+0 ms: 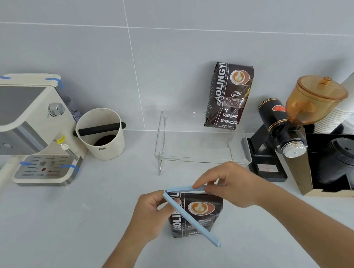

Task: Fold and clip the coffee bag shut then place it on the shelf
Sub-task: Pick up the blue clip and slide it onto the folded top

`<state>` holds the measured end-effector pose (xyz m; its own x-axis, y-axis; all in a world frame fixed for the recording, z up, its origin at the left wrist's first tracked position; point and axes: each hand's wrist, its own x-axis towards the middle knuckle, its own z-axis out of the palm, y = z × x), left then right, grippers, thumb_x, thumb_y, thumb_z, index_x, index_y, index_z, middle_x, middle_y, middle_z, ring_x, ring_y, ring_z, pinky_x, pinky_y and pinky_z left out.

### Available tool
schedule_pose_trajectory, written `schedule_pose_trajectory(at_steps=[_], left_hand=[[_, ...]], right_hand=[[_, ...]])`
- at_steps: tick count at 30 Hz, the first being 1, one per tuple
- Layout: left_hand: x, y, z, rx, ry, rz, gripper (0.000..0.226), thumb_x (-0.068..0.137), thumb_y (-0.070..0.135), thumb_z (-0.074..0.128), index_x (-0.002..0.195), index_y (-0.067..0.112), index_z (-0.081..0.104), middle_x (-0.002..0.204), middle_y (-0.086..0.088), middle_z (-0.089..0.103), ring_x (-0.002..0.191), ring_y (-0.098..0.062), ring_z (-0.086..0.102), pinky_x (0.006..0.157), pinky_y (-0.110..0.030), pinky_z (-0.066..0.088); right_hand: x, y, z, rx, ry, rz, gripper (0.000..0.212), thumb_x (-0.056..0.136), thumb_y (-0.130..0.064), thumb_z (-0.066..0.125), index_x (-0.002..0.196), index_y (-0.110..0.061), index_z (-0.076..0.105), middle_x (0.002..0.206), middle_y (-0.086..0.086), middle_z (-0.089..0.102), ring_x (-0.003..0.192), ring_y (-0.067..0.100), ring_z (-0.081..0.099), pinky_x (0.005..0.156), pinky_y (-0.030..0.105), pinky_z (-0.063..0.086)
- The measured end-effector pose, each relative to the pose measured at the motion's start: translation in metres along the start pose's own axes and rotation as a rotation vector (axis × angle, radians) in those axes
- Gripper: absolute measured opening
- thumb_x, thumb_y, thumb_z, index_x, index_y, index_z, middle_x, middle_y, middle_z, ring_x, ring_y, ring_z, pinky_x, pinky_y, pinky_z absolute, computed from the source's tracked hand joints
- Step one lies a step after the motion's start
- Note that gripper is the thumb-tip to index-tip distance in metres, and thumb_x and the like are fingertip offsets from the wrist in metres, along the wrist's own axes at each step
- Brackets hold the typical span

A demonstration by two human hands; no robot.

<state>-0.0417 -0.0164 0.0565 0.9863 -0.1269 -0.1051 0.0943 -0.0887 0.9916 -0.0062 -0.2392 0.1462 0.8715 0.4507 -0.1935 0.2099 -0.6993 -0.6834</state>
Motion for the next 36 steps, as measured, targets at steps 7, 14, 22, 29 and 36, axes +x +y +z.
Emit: schedule_pose_trajectory(at_steps=[7, 14, 22, 29, 36], left_hand=[[0.001, 0.007, 0.004, -0.119, 0.066, 0.002, 0.029, 0.071, 0.009, 0.075, 0.095, 0.027, 0.074, 0.097, -0.008, 0.077, 0.093, -0.025, 0.072, 0.087, -0.050, 0.057], [0.001, 0.009, 0.000, 0.002, 0.115, 0.142, 0.048, 0.075, -0.008, 0.074, 0.087, 0.039, 0.076, 0.096, 0.013, 0.076, 0.093, -0.013, 0.070, 0.086, -0.036, 0.059], [0.007, 0.005, -0.002, 0.038, 0.162, 0.234, 0.048, 0.070, -0.007, 0.076, 0.087, 0.037, 0.077, 0.089, 0.016, 0.076, 0.088, -0.012, 0.072, 0.083, -0.026, 0.058], [0.009, 0.005, -0.003, 0.085, 0.176, 0.299, 0.049, 0.071, -0.019, 0.072, 0.090, 0.027, 0.077, 0.092, 0.010, 0.075, 0.085, -0.011, 0.072, 0.082, -0.019, 0.057], [0.009, 0.008, -0.008, 0.094, 0.139, 0.299, 0.034, 0.067, 0.006, 0.075, 0.094, 0.027, 0.076, 0.094, 0.008, 0.075, 0.090, -0.012, 0.071, 0.086, -0.019, 0.055]], right_hand=[[0.003, -0.001, -0.004, -0.009, -0.017, 0.019, 0.028, 0.089, -0.014, 0.064, 0.095, -0.039, 0.075, 0.098, -0.007, 0.077, 0.079, 0.009, 0.067, 0.073, 0.024, 0.055], [0.005, -0.003, -0.005, -0.051, -0.047, 0.031, 0.029, 0.090, -0.016, 0.063, 0.097, -0.041, 0.074, 0.095, -0.005, 0.076, 0.068, 0.005, 0.063, 0.067, 0.017, 0.051], [-0.010, -0.020, -0.001, -0.209, -0.134, 0.047, 0.064, 0.067, -0.066, 0.068, 0.124, -0.044, 0.049, 0.115, -0.019, 0.061, 0.106, 0.005, 0.054, 0.094, 0.032, 0.047], [-0.026, -0.021, 0.005, -0.407, -0.196, 0.021, 0.108, 0.067, -0.061, 0.072, 0.148, -0.039, 0.003, 0.152, -0.013, 0.029, 0.136, 0.011, 0.028, 0.114, 0.035, 0.029], [-0.025, -0.002, 0.000, -0.295, -0.087, 0.032, 0.081, 0.081, -0.036, 0.067, 0.146, -0.040, 0.018, 0.144, -0.009, 0.046, 0.127, 0.010, 0.042, 0.102, 0.021, 0.034]])
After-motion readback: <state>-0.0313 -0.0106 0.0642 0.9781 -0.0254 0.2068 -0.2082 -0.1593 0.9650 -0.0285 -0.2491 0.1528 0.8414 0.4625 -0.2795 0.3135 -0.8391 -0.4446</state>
